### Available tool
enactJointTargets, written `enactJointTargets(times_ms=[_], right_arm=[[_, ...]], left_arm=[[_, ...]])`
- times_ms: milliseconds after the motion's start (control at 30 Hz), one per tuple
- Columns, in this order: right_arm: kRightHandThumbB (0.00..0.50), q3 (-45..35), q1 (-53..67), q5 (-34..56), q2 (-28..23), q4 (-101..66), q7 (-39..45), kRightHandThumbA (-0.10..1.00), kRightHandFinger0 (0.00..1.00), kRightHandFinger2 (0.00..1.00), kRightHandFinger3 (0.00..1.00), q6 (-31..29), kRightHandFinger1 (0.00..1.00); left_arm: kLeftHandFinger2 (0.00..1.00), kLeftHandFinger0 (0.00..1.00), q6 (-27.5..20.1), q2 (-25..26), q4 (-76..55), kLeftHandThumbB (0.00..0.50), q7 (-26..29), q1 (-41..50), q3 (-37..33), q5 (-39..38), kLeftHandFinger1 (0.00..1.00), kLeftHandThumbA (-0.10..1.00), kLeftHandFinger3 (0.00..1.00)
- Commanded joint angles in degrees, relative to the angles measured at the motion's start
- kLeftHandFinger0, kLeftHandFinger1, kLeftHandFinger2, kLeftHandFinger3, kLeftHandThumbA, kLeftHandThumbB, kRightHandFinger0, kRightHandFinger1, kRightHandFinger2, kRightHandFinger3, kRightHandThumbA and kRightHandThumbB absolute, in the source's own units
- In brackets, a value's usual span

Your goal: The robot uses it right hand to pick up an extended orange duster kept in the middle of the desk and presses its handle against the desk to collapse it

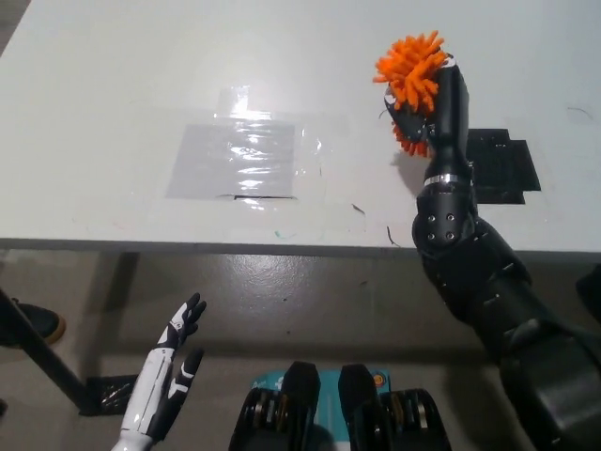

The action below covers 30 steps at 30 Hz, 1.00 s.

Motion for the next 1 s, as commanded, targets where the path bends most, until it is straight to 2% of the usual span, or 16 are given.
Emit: enactJointTargets(times_ms=[0, 33, 100, 200, 233, 300, 333, 400, 467, 633, 733, 800, 867, 900, 933, 967], right_arm=[[0.125, -3.9, 4.6, 4.7, -3.7, 1.6, 2.5, -0.1, 0.0, 0.56, 0.61, 3.1, 0.18], [0.146, -3.0, 3.9, 3.3, -4.2, -0.9, 0.9, -0.1, 0.0, 0.54, 0.6, 3.1, 0.17], [0.109, -0.8, 2.4, 1.4, -5.6, -7.9, 0.8, -0.1, 0.0, 0.52, 0.6, 3.1, 0.13], [0.106, -0.5, 2.7, 1.5, -5.7, -8.8, 1.0, -0.1, 0.0, 0.52, 0.61, 3.1, 0.13], [0.082, 2.4, -0.5, -1.0, -8.3, -16.2, 1.8, -0.1, 0.0, 0.57, 0.67, 3.1, 0.13], [0.099, 5.5, -3.1, -4.7, -10.5, -19.6, 1.0, -0.1, 0.0, 0.69, 0.73, 3.1, 0.25], [0.099, 6.0, -3.1, -4.4, -10.6, -19.8, 0.9, -0.1, 0.0, 0.71, 0.75, 3.1, 0.28], [0.101, 6.7, -3.0, -4.0, -10.8, -20.0, 0.7, -0.1, 0.0, 0.71, 0.75, 3.1, 0.28], [0.152, 13.1, -8.1, -10.5, -14.0, -20.9, -0.4, -0.1, 0.0, 0.57, 0.64, 3.1, 0.17], [0.175, 17.2, -9.7, -9.7, -15.0, -19.4, -0.7, -0.1, 0.0, 0.57, 0.64, 3.1, 0.17], [0.21, 22.6, -12.7, -13.7, -15.6, -14.8, -0.6, -0.1, 0.0, 0.64, 0.69, 3.1, 0.21], [0.21, 23.5, -12.9, -13.3, -15.7, -14.5, -1.1, -0.1, 0.0, 0.64, 0.69, 3.1, 0.21], [0.252, 27.4, -14.9, -18.8, -15.3, -8.6, -0.5, -0.1, 0.0, 0.52, 0.5, 3.1, 0.19], [0.263, 27.8, -15.1, -19.1, -15.2, -7.7, -0.2, -0.1, 0.0, 0.44, 0.38, 3.1, 0.16], [0.31, 29.7, -15.5, -21.0, -14.7, -4.8, 0.1, -0.1, 0.0, 0.37, 0.26, 3.1, 0.08], [0.293, 31.2, -15.8, -22.4, -14.5, -3.1, 0.3, -0.1, 0.0, 0.34, 0.2, 3.5, 0.04]], left_arm=[[1.0, 1.0, -1.4, 0.0, -1.2, 0.0, 1.4, -0.5, 0.5, -0.2, 1.0, 1.0, 1.0], [1.0, 1.0, -1.3, -0.1, -1.2, 0.0, 1.4, -0.5, 0.5, -0.4, 1.0, 1.0, 1.0], [1.0, 1.0, -1.3, -0.3, -1.0, 0.001, 1.5, -0.5, 0.6, -0.6, 1.0, 1.0, 1.0], [1.0, 1.0, -1.3, -0.3, -1.0, 0.0, 1.4, -0.5, 0.7, -0.6, 1.0, 1.0, 1.0], [1.0, 1.0, -0.5, -0.2, -1.3, 0.028, 1.4, -0.5, 0.7, 0.0, 1.0, 1.0, 1.0], [1.0, 1.0, -0.3, -0.2, -1.5, 0.026, 1.2, -0.3, 0.8, -0.3, 1.0, 1.0, 1.0], [1.0, 1.0, -0.3, -0.2, -1.5, 0.026, 1.2, -0.3, 0.8, -0.3, 1.0, 1.0, 1.0], [1.0, 1.0, -0.3, -0.2, -1.5, 0.026, 1.2, -0.3, 0.8, -0.3, 1.0, 1.0, 1.0], [1.0, 1.0, -0.7, -0.2, -1.5, 0.022, 1.0, -0.1, 0.8, -0.6, 1.0, 1.0, 1.0], [1.0, 1.0, -0.8, -0.1, -1.4, 0.015, 0.9, 0.0, 0.8, -0.7, 1.0, 1.0, 1.0], [1.0, 1.0, -1.0, -0.1, -1.5, 0.014, 0.9, 0.1, 0.8, -1.1, 1.0, 1.0, 1.0], [1.0, 1.0, -1.0, -0.1, -1.5, 0.014, 0.9, 0.1, 0.8, -1.1, 1.0, 1.0, 1.0], [1.0, 1.0, -0.6, -0.2, -1.5, 0.007, 0.7, 0.1, 0.8, -1.3, 1.0, 1.0, 1.0], [1.0, 1.0, -0.6, -0.3, -1.6, 0.001, 0.7, 0.2, 0.7, -1.4, 1.0, 1.0, 1.0], [1.0, 1.0, -0.7, -0.2, -1.6, 0.002, 0.5, 0.2, 0.7, -1.5, 1.0, 1.0, 1.0], [1.0, 1.0, -0.7, -0.2, -1.7, 0.0, 0.5, 0.2, 0.7, -1.5, 1.0, 1.0, 1.0]])
